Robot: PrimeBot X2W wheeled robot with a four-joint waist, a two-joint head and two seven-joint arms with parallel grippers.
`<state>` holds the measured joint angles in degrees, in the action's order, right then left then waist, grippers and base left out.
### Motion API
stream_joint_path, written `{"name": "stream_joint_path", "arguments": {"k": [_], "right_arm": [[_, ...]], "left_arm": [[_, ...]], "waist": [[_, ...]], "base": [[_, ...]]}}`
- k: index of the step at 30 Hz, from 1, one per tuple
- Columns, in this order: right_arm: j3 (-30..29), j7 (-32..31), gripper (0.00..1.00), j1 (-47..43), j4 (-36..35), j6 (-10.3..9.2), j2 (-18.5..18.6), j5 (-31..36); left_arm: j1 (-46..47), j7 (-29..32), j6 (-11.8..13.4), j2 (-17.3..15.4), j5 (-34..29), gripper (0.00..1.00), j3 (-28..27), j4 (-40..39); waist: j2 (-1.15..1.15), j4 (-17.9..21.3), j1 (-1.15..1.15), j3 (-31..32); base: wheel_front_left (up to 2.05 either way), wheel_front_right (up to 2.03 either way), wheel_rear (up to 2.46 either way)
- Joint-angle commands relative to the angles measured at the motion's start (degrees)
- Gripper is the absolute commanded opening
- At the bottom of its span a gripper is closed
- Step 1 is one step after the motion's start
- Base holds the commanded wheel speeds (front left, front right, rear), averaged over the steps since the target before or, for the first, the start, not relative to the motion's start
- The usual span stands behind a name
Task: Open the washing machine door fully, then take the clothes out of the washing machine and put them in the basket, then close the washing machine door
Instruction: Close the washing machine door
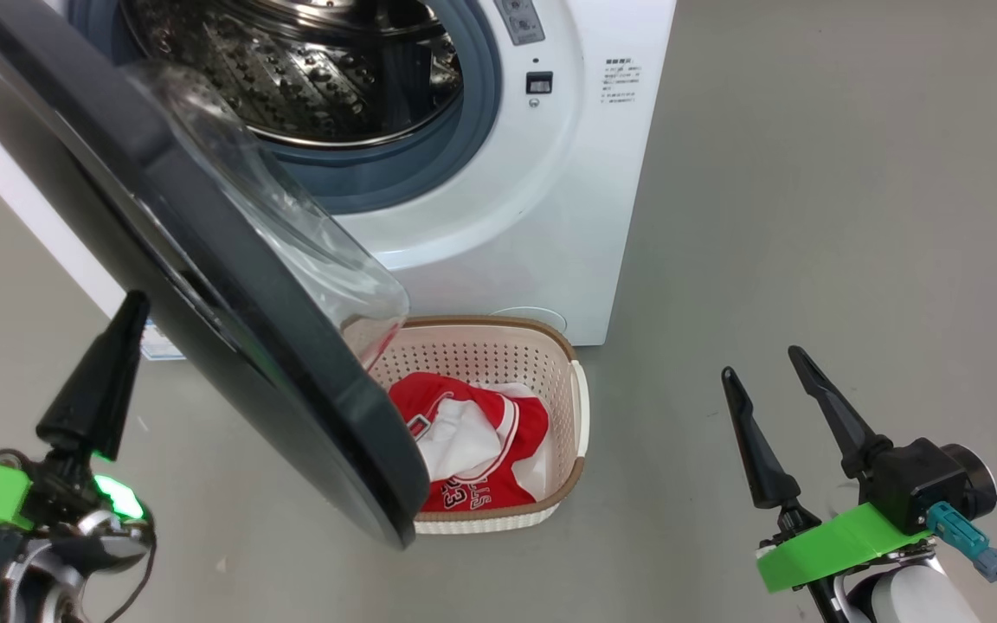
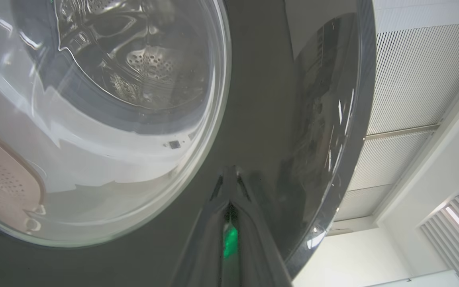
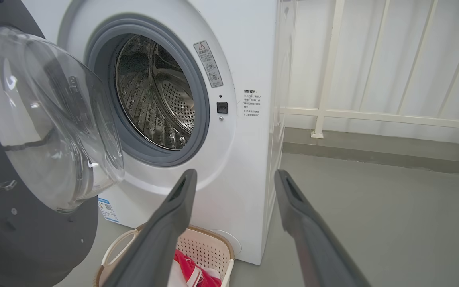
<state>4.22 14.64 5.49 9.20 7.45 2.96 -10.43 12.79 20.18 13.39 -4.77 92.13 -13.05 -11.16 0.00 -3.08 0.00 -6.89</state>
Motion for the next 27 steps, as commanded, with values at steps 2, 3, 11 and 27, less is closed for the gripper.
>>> {"name": "stream_joint_path", "arguments": {"k": [2,3,11,27], "right_arm": [[1.45,0.36,1.0,2.15,-1.41,0.03,0.27,0.29],[1.56,0.36,1.0,2.23,-1.39,0.03,0.26,0.26],[2.04,0.36,1.0,2.82,-1.01,0.03,0.31,0.03],[2.34,0.36,1.0,3.9,-1.04,0.03,0.14,-0.54]], "left_arm": [[2.72,2.15,1.36,-1.22,2.75,0.0,-2.13,-2.83],[3.04,2.93,2.11,-1.04,4.12,0.0,-2.29,-3.43],[3.62,5.75,5.03,-1.78,5.58,0.0,-0.97,-6.73],[5.65,3.32,2.97,-0.32,3.13,0.0,1.83,-5.63]], "waist": [[0.0,0.3,0.0,-0.21],[0.0,0.46,0.0,-0.37],[0.0,1.58,0.0,-1.3],[0.0,5.46,0.0,-3.57]], "base": [[0.0,0.0,0.0],[0.0,0.0,0.0],[0.0,0.0,0.0],[0.0,0.0,0.0]]}}
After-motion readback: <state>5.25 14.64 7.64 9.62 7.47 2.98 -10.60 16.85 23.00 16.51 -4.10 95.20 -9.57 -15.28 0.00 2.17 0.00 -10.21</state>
